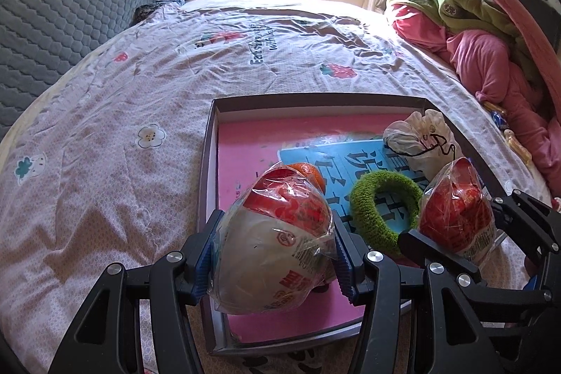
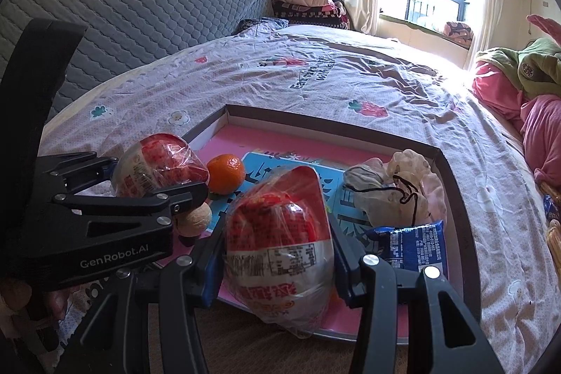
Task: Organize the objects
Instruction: 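Lower the wrapped egg into the tray with the right tool while the left tool lowers its egg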
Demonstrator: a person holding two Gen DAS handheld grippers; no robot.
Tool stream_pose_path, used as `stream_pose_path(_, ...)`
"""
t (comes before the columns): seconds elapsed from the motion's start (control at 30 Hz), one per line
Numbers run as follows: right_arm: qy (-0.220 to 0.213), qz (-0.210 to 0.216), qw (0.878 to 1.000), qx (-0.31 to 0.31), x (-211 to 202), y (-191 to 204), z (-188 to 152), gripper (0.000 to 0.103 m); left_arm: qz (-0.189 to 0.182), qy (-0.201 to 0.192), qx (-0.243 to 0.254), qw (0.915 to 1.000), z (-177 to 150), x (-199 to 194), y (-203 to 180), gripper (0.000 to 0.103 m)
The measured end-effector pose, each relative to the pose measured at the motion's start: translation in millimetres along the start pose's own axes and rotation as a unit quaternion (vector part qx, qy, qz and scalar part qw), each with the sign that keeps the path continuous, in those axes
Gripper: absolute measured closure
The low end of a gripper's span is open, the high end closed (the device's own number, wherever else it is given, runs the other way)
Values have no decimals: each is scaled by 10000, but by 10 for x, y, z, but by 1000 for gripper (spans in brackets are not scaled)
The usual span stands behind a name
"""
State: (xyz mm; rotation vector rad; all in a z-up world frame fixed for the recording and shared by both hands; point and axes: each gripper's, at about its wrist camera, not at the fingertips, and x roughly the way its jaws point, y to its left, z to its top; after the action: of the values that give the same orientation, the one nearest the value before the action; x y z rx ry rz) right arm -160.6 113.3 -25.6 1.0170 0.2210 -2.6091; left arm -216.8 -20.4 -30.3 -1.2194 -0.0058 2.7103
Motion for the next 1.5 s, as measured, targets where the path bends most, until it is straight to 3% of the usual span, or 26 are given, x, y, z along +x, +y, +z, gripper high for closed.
stream_pose_path(0.67,-49,-96,9999,-82,40,35,-45,51,39,88,-87,9999,70,167,52,45)
stream_pose_path(1.5,16,-215,9998,3,2,-25,-37,51,76,126,-67,9999,5,77,26,44)
